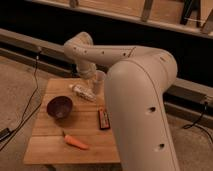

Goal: Place the ceramic cup in the ceramic bowl

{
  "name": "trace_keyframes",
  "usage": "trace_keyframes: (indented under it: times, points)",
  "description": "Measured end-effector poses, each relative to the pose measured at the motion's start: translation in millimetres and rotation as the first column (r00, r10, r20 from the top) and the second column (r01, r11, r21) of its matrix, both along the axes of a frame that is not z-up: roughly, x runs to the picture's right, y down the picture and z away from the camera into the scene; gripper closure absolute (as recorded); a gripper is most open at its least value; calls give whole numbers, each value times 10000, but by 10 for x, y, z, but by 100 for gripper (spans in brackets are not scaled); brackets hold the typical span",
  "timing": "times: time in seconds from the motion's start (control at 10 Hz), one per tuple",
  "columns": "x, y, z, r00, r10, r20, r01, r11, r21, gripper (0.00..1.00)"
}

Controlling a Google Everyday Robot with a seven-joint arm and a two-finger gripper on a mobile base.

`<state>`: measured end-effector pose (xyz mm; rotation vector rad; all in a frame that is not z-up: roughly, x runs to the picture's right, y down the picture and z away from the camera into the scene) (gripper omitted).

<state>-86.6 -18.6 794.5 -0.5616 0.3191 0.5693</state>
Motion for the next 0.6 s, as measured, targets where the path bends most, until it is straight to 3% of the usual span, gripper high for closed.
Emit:
trace_keyframes:
  times: [0.3, 0.6]
  points:
    - [-390, 83, -164, 9942, -794, 729, 780, 9967, 222, 100]
    - [-791, 236, -233, 9786, -1491, 1415, 1471, 9888, 245, 100]
